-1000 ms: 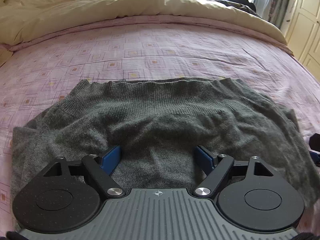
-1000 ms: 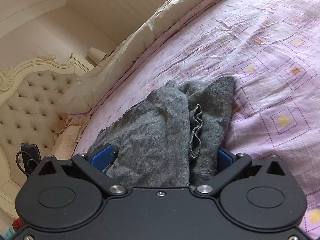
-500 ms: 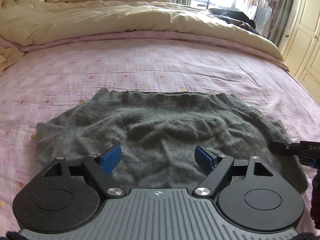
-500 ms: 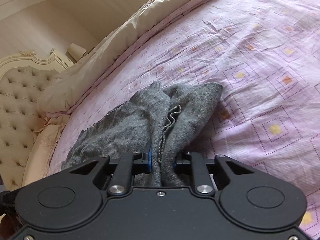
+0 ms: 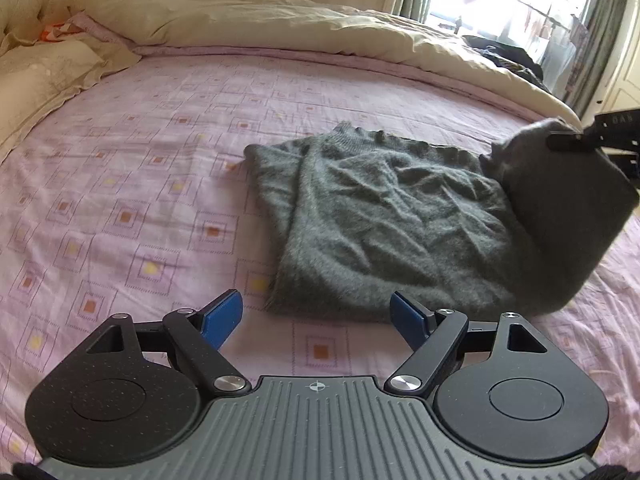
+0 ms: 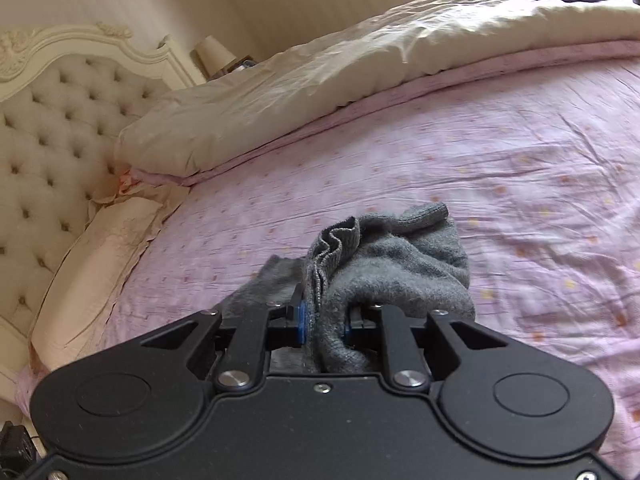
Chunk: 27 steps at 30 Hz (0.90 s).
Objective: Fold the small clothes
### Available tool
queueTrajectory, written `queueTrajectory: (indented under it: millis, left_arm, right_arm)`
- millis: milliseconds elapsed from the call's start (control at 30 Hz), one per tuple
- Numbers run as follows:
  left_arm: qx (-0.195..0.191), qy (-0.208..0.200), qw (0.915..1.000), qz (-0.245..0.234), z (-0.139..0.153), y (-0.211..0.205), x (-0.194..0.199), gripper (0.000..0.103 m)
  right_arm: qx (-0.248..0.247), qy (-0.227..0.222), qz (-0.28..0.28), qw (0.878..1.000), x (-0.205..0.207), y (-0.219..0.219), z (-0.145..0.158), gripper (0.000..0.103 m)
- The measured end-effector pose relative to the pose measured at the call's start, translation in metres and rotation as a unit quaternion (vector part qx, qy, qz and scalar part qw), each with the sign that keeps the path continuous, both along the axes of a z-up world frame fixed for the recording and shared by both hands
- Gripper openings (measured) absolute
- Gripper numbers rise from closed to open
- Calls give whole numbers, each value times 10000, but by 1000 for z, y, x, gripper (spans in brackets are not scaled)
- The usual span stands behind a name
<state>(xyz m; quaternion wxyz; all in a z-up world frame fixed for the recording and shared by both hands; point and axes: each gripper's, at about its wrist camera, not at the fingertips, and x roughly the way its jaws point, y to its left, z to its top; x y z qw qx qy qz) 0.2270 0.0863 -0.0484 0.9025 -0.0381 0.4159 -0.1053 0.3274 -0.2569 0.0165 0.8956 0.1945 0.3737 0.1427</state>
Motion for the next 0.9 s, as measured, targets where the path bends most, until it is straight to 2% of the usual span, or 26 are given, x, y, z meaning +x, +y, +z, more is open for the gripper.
queueTrajectory:
  millis: [200,400,500,567,700,800,900]
  left_arm:
    - [-192,37,9998,106,-3,28,-15,80]
    - [-336,110,9992,200,-9,47,-21,80]
    - [-368,145,9990,223,-12,52,-22,80]
    - [-385,158,9989,235,-13,54,-25,80]
    - [-433,147,9986,258,-11,58,-26,80]
    - [-431,112,9987,238,-6,57,-25,80]
    - [-414,-36,9991,126,7,51,-22,80]
  right_arm:
    - [-248,118,580,9979,23,89,-10,26]
    - [-905,381,1031,9898,31,160,-42,26]
    - [-1180,452,1299,9834,29,182,-53,37]
    - [-1079,358,1568,9811,23,187,-54,45]
    - [-212,-68,1863,9822,12,178,-31,46]
    - [16,-413,1743,9838,4,157,-9,46]
    - [115,-566,1360,9890,-1,126,3,46]
